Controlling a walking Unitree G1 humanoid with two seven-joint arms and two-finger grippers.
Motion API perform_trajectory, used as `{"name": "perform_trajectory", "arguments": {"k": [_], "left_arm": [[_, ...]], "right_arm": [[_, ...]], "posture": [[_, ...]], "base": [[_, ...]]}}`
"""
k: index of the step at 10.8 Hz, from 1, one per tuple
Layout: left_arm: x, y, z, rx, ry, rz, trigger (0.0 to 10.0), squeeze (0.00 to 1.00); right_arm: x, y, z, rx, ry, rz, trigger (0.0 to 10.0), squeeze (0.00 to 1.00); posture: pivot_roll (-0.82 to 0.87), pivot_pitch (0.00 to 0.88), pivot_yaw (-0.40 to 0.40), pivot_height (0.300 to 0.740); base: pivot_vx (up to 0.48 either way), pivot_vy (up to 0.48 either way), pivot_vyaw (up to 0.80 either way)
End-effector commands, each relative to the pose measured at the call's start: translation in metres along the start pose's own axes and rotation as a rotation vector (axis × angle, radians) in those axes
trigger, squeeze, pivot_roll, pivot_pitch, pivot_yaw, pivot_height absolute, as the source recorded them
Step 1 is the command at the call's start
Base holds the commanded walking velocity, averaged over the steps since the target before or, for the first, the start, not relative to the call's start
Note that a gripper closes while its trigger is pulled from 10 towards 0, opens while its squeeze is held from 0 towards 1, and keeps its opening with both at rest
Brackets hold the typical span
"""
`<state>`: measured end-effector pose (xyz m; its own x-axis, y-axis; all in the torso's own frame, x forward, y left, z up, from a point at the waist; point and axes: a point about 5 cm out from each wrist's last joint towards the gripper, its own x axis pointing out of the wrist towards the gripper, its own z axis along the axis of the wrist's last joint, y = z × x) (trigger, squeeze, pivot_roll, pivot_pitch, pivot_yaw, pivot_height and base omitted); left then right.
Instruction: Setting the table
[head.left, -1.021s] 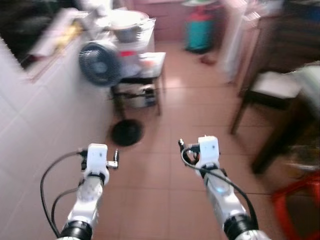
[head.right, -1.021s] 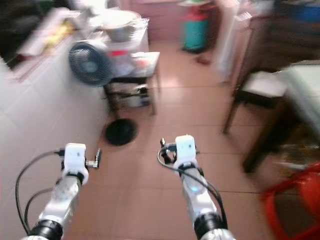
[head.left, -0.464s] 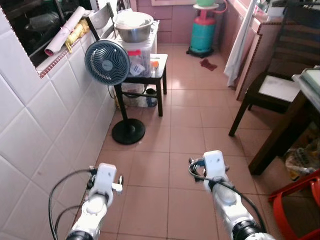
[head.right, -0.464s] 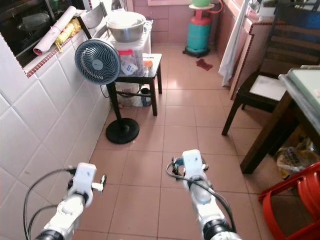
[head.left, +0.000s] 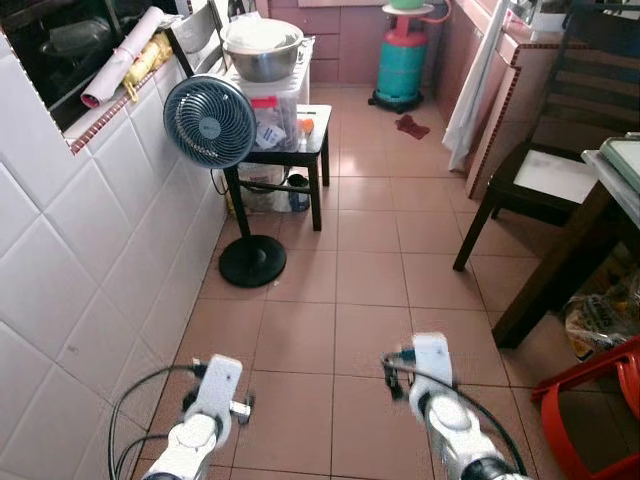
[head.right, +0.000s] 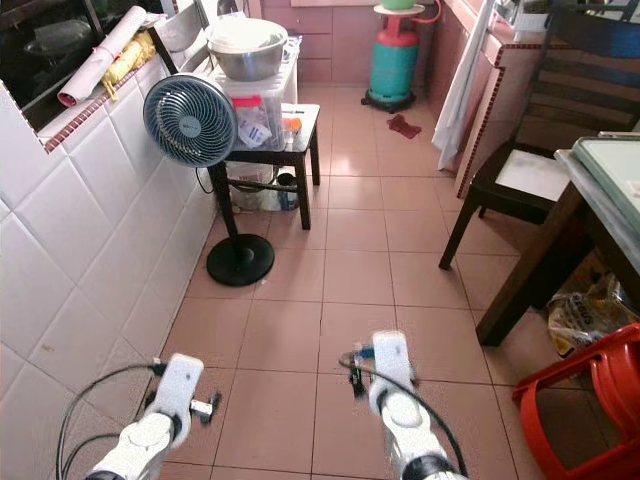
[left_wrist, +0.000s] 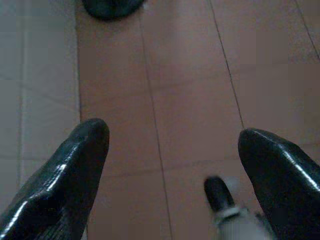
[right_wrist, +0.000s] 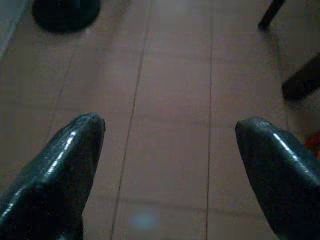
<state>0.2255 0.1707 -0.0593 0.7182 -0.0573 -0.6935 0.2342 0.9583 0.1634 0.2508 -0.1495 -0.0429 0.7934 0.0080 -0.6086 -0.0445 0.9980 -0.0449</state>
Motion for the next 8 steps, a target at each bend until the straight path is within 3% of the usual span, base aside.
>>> {"name": "perform_trajectory", "arguments": {"k": [1, 3, 6, 8], "left_arm": [[-0.004, 0.001, -0.018, 0.015, 0.083, -0.02, 10.0, 0.0], [-0.009, 0.001, -0.036, -0.016, 0.169, -0.027, 10.0, 0.0], [-0.012, -0.001, -0.046, -0.026, 0.23, -0.014, 10.0, 0.0], [-0.013, -0.007, -0.05, -0.022, 0.251, -0.027, 10.0, 0.0]], "right_arm": [[-0.006, 0.001, -0.025, -0.046, 0.118, 0.016, 10.0, 0.0], [-0.012, -0.005, -0.042, 0.015, 0.181, 0.025, 10.0, 0.0], [-0.018, -0.018, -0.053, -0.028, 0.214, 0.011, 10.0, 0.0], [-0.02, -0.021, -0.058, 0.067, 0.236, -0.014, 10.0, 0.0]], "posture": [[-0.03, 0.003, 0.051, 0.74], [-0.04, 0.014, 0.054, 0.74], [-0.05, 0.05, 0.057, 0.74], [-0.05, 0.067, 0.062, 0.74]], "base": [[0.0, 0.0, 0.0], [0.0, 0.0, 0.0], [0.0, 0.0, 0.0], [0.0, 0.0, 0.0]]}}
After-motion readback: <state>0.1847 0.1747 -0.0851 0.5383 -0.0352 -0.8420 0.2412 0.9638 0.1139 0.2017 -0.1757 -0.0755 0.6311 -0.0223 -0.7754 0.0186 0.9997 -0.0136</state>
